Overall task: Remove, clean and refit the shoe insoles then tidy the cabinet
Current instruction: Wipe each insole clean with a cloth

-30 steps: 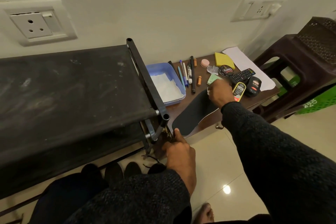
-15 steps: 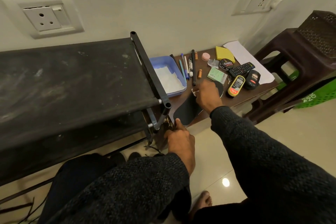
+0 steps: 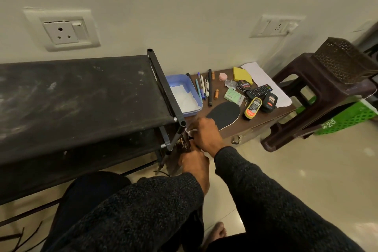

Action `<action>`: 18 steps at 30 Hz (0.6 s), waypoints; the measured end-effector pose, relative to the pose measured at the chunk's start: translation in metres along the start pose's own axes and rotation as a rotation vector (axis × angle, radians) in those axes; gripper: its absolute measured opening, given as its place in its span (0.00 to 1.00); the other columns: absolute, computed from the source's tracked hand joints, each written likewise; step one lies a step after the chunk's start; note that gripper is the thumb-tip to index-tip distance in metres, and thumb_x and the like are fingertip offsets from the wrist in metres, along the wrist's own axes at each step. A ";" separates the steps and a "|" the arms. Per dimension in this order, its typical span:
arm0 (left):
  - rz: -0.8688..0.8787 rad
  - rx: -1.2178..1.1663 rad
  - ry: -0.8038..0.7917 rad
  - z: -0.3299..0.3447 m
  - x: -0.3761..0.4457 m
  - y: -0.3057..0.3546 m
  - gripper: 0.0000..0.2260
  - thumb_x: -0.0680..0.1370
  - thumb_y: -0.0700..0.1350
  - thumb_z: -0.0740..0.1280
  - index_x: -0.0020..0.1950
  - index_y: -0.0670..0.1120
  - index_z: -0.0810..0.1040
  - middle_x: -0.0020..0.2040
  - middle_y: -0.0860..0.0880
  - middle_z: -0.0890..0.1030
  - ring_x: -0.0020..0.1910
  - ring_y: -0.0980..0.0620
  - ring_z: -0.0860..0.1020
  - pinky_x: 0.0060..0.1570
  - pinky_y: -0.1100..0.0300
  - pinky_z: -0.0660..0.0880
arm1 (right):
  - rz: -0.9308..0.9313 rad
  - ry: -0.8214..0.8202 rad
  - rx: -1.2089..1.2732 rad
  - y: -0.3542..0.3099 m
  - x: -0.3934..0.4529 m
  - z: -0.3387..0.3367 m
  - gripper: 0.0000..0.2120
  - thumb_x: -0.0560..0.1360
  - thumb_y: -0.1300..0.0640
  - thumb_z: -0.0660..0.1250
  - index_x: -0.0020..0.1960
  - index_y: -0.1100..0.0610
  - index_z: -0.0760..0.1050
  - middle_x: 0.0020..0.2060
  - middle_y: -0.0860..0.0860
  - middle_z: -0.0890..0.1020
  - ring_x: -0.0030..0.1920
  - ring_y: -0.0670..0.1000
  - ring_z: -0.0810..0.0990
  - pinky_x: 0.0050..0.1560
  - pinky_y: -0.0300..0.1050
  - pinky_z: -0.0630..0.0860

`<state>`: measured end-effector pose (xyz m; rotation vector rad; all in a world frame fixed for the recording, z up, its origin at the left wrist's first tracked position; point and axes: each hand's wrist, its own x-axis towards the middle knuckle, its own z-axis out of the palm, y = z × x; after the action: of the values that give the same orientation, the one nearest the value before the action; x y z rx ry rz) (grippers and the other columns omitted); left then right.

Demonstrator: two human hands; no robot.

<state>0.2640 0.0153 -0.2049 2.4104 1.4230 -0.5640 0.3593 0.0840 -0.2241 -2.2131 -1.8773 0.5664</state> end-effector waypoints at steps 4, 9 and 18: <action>0.002 -0.144 0.059 0.005 0.001 -0.013 0.16 0.85 0.38 0.57 0.72 0.37 0.71 0.67 0.43 0.77 0.64 0.46 0.78 0.45 0.67 0.73 | 0.076 -0.054 0.432 0.015 -0.011 -0.020 0.08 0.78 0.60 0.72 0.55 0.53 0.85 0.54 0.50 0.85 0.53 0.48 0.83 0.57 0.47 0.81; 0.064 0.005 -0.010 -0.014 -0.012 -0.025 0.40 0.81 0.45 0.69 0.81 0.38 0.45 0.76 0.41 0.67 0.62 0.43 0.78 0.55 0.51 0.78 | 0.359 0.220 0.491 0.066 0.006 -0.056 0.09 0.79 0.62 0.69 0.58 0.57 0.83 0.57 0.54 0.84 0.53 0.50 0.82 0.56 0.46 0.80; 0.066 0.072 0.001 -0.011 -0.001 -0.026 0.40 0.79 0.47 0.72 0.82 0.38 0.50 0.76 0.43 0.67 0.61 0.44 0.79 0.54 0.51 0.79 | 0.365 0.195 -0.144 0.114 0.061 -0.083 0.14 0.77 0.66 0.67 0.62 0.65 0.80 0.60 0.63 0.81 0.60 0.62 0.79 0.62 0.53 0.77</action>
<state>0.2427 0.0312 -0.1955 2.5040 1.3397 -0.6076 0.5041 0.1310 -0.2016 -2.6196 -1.4705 0.2586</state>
